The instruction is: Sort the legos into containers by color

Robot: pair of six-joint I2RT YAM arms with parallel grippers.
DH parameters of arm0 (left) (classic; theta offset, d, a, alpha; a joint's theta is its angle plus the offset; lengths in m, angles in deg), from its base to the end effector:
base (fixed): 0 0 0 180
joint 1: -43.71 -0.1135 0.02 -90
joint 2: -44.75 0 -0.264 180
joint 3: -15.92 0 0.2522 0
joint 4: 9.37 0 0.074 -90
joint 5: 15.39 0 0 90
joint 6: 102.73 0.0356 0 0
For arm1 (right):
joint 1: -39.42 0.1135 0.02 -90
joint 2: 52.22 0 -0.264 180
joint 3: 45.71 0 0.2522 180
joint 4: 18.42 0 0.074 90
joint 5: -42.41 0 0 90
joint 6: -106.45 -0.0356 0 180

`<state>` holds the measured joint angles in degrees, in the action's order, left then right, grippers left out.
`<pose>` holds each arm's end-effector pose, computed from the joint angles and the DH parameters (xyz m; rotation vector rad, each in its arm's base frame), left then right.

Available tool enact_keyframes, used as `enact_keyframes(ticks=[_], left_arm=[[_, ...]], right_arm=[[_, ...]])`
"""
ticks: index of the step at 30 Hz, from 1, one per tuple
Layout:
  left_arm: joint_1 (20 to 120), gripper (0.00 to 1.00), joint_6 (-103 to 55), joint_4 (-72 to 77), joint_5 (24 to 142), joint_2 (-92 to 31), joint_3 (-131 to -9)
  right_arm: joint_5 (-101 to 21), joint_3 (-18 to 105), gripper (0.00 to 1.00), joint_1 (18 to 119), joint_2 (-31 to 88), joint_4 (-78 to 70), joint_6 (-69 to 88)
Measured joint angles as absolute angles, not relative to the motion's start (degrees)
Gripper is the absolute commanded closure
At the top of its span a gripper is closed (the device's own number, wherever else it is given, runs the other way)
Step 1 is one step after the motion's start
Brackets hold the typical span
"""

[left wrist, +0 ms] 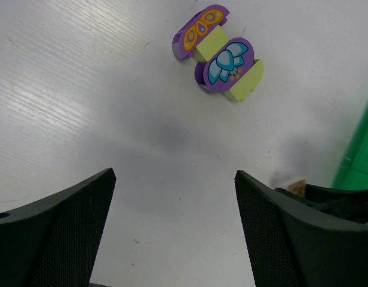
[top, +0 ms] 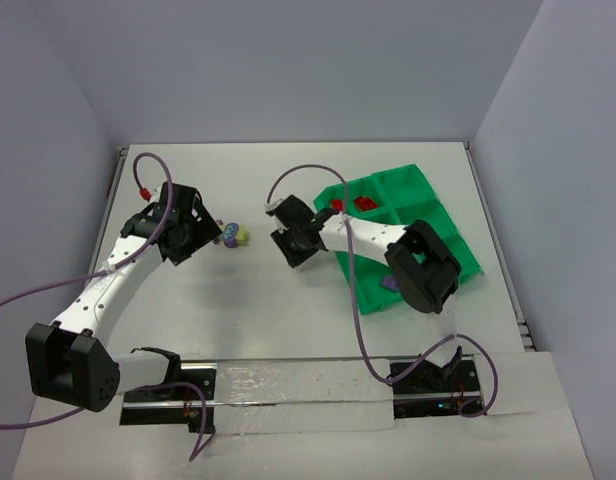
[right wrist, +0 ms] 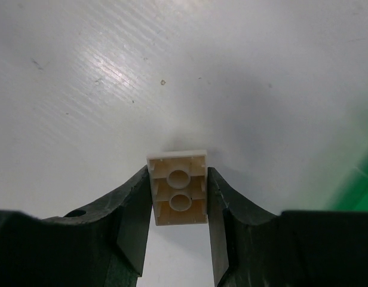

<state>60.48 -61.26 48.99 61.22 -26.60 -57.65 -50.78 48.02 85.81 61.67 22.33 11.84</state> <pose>0.2399 -0.0637 0.2832 -0.7754 2.3968 -0.1646 0.2890 0.3005 0.1722 -0.9273 2.4832 0.2295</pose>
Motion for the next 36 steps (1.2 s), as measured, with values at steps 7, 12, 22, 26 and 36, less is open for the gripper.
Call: enact_keyframes(ticks=[7, 12, 22, 26, 36], left_arm=[[60.5, 0.12, -60.5, 49.3, 61.2, -26.6, -57.7], [60.5, 0.12, -60.2, 49.4, 61.2, -26.6, -57.8], [60.5, 0.12, -60.0, 49.7, 61.5, -26.6, -57.8], [60.5, 0.12, -60.0, 50.5, 61.5, -26.6, -57.8], [60.5, 0.08, -60.1, 51.4, 61.4, -26.6, -58.2]], right_arm=[[-48.2, 47.3, 0.85, 75.8, 48.3, 19.6, 2.6], [-51.4, 40.1, 0.83, 62.5, 34.9, 13.9, -5.0], [-56.8, 36.3, 0.80, 46.1, 35.5, 12.6, -9.9], [-58.4, 39.6, 0.77, 42.8, 39.7, 12.6, -10.4], [-60.8, 54.1, 0.42, 41.4, 53.7, 12.9, -9.7]])
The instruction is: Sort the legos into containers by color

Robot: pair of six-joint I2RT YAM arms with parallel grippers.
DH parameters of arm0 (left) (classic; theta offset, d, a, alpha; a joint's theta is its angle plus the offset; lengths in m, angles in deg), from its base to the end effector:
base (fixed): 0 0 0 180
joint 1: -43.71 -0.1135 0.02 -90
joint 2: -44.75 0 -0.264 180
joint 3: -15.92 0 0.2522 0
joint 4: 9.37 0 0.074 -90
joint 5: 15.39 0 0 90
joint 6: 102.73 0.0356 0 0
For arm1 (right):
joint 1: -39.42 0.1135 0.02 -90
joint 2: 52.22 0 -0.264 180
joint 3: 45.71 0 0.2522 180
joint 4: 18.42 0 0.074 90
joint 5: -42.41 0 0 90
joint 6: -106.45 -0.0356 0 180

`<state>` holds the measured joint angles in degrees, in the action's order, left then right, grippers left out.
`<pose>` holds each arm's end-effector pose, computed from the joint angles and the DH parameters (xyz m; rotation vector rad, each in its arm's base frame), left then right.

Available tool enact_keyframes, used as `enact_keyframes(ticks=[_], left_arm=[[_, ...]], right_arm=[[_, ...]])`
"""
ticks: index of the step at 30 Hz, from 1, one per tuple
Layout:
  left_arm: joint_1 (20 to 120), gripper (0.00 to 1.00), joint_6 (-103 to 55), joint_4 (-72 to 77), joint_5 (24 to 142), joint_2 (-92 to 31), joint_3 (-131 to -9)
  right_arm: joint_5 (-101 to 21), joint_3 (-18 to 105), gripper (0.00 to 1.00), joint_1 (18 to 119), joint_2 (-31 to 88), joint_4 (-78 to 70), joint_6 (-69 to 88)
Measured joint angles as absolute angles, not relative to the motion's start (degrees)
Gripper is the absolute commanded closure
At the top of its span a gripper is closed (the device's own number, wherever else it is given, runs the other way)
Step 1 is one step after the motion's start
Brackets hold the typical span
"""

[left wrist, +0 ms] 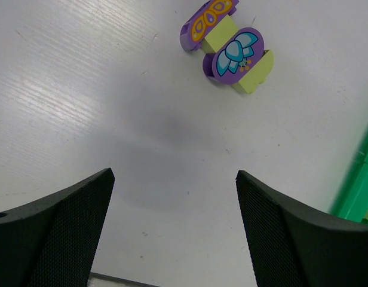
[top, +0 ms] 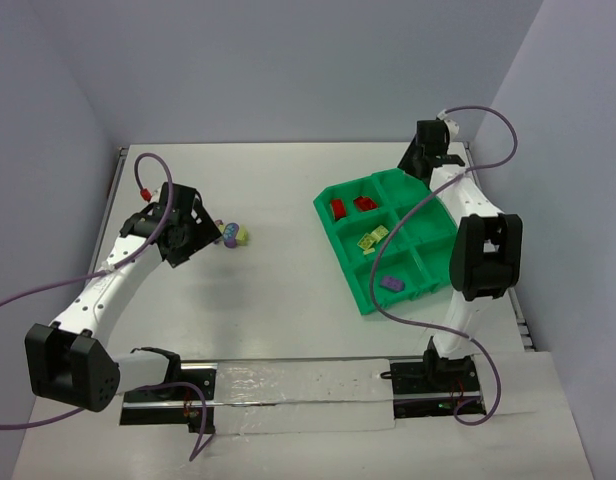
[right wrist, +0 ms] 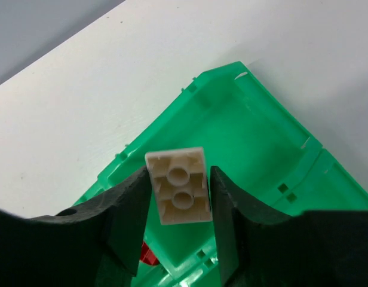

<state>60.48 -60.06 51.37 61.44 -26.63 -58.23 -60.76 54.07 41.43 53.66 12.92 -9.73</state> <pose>0.2372 -0.0630 0.2837 -0.7524 2.4341 -0.1387 0.4293 0.0070 0.2746 0.5834 2.1257 0.0182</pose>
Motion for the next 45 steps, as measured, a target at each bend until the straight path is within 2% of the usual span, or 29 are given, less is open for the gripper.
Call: enact_keyframes(ticks=[6, 15, 22, 25, 27, 30, 35, 40, 45], left_arm=[[60.5, 0.04, -60.1, 51.3, 61.5, -28.0, -59.0], [60.5, 0.05, -60.1, 50.8, 62.2, -33.2, -62.0], [60.5, 0.07, -61.2, 50.1, 61.7, -41.3, -67.9], [60.5, 0.11, -62.5, 50.1, 61.3, -45.6, -70.4], [60.5, 0.18, -63.2, 49.8, 61.3, -47.9, -71.9], [60.6, 0.20, -63.0, 49.5, 61.6, -50.3, -73.7], [62.6, 0.19, -63.5, 49.7, 61.6, -52.4, -76.6], [64.3, 0.10, -70.3, 50.1, 62.8, -54.1, -76.7], [64.4, 0.09, -76.7, 50.6, 63.8, -57.7, -77.6]], right_arm=[[-60.5, 57.6, 0.33, 41.0, 57.7, 14.3, -9.1], [-59.0, 58.1, 0.33, 41.0, 57.1, 15.2, -8.3], [-57.2, 51.0, 0.32, 42.1, 43.3, 15.0, -7.6], [-57.0, 49.6, 0.32, 43.9, 37.4, 14.4, -6.8], [-56.7, 48.1, 0.32, 44.8, 34.4, 14.1, -6.6], [-55.9, 45.7, 0.32, 45.7, 31.6, 13.5, -6.4], [-55.2, 42.4, 0.32, 46.1, 30.7, 14.8, -6.2], [-54.2, 42.0, 0.32, 46.5, 30.7, 15.1, -6.3], [-53.9, 42.0, 0.32, 47.4, 30.7, 15.1, -6.2]])
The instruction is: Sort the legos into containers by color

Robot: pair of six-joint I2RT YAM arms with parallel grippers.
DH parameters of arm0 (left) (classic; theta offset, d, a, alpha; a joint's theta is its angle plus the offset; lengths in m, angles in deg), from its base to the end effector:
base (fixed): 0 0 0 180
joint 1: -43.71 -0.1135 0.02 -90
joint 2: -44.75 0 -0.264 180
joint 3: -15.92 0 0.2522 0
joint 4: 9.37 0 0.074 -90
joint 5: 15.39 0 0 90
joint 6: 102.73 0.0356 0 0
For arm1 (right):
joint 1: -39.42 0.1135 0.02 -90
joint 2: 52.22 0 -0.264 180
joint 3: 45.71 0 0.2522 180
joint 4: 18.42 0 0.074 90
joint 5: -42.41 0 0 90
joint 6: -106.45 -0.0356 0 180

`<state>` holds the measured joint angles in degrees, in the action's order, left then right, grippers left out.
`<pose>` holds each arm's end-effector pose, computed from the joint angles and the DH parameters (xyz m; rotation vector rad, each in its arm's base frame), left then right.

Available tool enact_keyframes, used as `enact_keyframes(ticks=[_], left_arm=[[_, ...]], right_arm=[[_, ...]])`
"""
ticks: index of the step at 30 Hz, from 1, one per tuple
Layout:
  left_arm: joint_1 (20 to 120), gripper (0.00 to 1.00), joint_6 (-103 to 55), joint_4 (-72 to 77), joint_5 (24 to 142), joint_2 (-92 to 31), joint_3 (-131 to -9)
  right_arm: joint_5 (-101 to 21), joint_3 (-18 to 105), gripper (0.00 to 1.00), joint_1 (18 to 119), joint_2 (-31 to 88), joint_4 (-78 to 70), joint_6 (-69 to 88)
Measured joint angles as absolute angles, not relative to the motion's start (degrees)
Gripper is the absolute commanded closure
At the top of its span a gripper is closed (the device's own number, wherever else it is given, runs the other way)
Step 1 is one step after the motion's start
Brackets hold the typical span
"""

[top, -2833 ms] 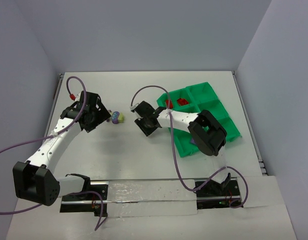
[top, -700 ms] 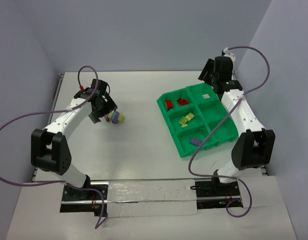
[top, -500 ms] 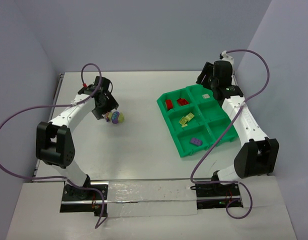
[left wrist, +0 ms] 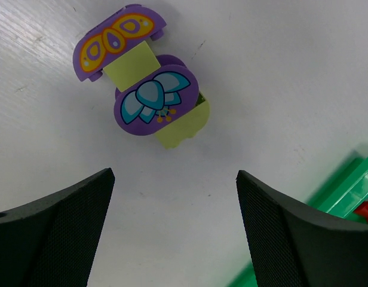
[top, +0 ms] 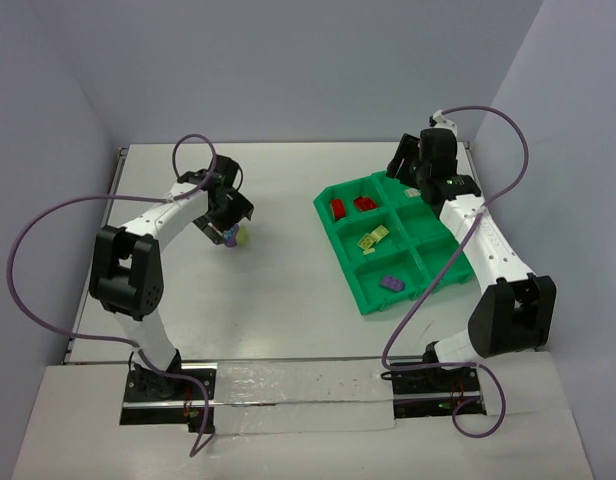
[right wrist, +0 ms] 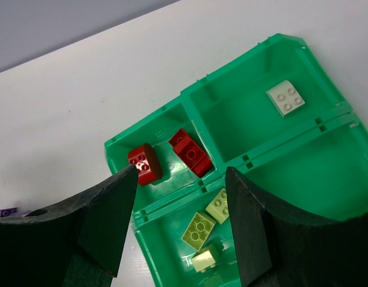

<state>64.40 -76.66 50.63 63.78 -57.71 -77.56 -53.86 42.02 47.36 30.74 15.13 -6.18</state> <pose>0.3440 -0.1228 0.2302 -1.0547 2.5304 -0.1502 0.3322 0.0424 0.3438 0.3321 2.0501 0.2141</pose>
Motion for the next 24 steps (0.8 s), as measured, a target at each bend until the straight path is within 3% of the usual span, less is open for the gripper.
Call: enact_keyframes(ticks=[24], left_arm=[[66.5, 0.10, -93.3, 55.9, 63.1, -69.0, -85.2]], right_arm=[[-52.7, 42.0, 0.32, 47.7, 30.7, 15.6, -4.9]])
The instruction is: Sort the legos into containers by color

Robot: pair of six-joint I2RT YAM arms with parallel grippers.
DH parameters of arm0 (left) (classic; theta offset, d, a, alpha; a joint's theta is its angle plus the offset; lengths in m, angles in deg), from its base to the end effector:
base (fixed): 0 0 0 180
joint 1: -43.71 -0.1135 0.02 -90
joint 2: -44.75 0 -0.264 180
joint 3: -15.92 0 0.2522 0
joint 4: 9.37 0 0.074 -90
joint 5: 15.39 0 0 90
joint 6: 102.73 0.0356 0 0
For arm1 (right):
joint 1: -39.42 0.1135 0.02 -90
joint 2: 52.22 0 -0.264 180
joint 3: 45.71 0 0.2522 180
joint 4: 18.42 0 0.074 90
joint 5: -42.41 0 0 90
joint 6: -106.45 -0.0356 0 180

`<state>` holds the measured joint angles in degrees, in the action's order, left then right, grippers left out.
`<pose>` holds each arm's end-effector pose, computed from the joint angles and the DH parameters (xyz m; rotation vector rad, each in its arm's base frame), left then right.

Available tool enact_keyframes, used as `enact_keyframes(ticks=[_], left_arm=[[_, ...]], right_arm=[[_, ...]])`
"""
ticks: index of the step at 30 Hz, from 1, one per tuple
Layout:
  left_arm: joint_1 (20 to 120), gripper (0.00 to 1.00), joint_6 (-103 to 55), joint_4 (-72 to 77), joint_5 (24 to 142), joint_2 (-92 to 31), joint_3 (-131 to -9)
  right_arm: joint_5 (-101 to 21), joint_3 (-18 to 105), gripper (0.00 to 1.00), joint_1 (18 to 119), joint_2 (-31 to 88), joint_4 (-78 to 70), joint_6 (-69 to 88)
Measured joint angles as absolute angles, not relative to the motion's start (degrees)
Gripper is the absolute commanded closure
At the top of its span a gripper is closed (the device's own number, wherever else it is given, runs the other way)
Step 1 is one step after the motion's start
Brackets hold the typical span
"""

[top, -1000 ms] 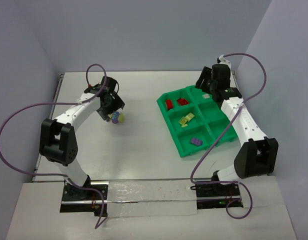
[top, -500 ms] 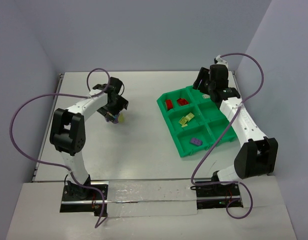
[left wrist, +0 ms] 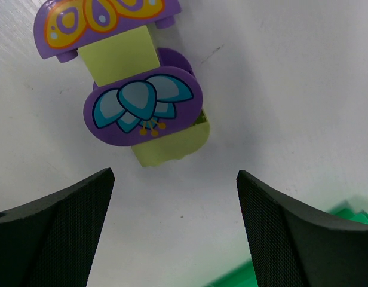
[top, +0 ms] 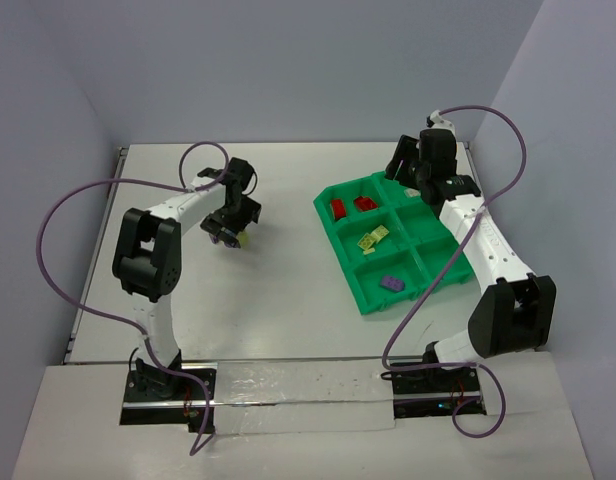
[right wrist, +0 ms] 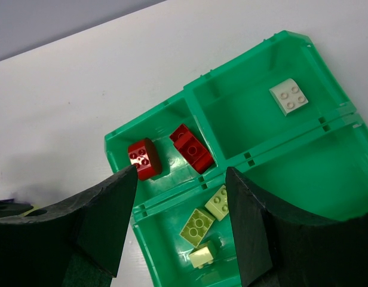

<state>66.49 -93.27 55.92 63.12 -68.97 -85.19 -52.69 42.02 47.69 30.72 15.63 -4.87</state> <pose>0.3671 -0.1465 0.1937 -1.4049 2.4840 -0.0591 0.3313 0.0450 0.3431 0.2912 2.0665 0.2223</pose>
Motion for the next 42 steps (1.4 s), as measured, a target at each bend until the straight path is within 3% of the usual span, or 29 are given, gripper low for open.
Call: enact_keyframes(ticks=[16, 24, 29, 34, 42], left_arm=[[66.7, 0.10, -90.0, 52.7, 63.1, -70.1, -83.3], [67.5, 0.06, -77.6, 51.3, 59.4, -56.4, -78.5], [61.4, 0.07, -73.8, 51.7, 57.0, -50.2, -78.2], [53.0, 0.06, -72.8, 52.7, 58.5, -54.9, -78.0], [52.6, 0.06, -75.3, 53.4, 67.8, -63.0, -78.3]], right_arm=[[-51.6, 40.7, 0.32, 48.1, 30.5, 15.6, -4.9], [-51.4, 40.6, 0.32, 49.3, 29.7, 15.5, -4.9], [-51.4, 40.6, 0.32, 50.5, 29.4, 15.6, -4.9], [-51.5, 40.6, 0.32, 51.4, 29.4, 15.6, -4.9], [-51.5, 40.6, 0.32, 52.2, 29.3, 15.7, -4.8]])
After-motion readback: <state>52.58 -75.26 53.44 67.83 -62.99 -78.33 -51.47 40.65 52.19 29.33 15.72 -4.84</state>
